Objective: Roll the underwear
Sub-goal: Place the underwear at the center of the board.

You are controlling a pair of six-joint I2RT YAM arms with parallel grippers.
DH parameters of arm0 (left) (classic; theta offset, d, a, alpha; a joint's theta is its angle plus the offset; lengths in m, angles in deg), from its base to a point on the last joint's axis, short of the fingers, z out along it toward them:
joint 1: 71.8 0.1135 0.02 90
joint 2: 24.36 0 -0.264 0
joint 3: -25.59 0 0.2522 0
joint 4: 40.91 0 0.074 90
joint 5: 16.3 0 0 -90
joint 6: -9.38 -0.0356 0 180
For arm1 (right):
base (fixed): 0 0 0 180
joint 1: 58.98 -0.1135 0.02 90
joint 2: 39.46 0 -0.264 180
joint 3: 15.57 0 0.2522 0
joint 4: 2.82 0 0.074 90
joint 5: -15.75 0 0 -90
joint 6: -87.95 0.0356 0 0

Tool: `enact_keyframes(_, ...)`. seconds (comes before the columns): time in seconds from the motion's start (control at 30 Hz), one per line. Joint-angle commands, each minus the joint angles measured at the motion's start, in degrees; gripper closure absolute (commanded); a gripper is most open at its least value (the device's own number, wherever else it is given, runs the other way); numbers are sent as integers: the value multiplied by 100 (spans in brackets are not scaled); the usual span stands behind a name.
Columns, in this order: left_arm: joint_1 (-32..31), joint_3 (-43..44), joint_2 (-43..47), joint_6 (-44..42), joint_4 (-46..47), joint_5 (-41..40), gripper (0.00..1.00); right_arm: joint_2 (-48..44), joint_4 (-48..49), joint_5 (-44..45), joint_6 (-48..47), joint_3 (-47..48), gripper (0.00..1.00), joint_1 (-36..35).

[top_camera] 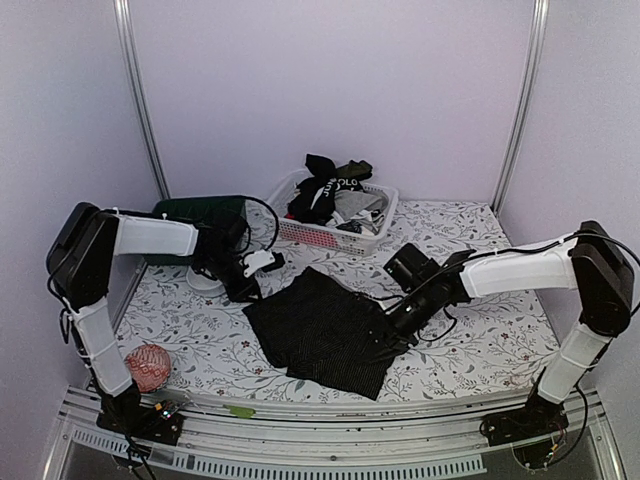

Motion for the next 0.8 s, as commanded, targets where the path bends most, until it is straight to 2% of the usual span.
enact_keyframes(0.0, -259, 129, 544, 98, -336, 472, 73, -628, 145, 141, 200, 56, 67, 815)
enact_keyframes(0.17, -592, -121, 533, 443, -342, 675, 72, 107, -324, 875, -503, 707, 70, 1081)
enact_keyframes(0.3, -598, -362, 518, 698, -221, 779, 72, 883, -576, 1361, -1015, 1370, 74, 1082)
enact_keyframes(0.43, -586, -508, 582, 667, -186, 703, 70, 1374, -603, 1560, -1181, 1547, 76, 1083)
enact_keyframes(0.57, -509, -556, 554, 706, -208, 641, 69, 1425, -747, 1801, -1287, 1150, 78, 1109)
enact_keyframes(0.7, -400, -598, 444, 826, -151, 517, 68, 943, -784, 1896, -1190, 297, 80, 1120)
enact_keyframes(0.77, -368, -559, 293, 858, -83, 422, 68, 681, -645, 1640, -1085, -178, 80, 1093)
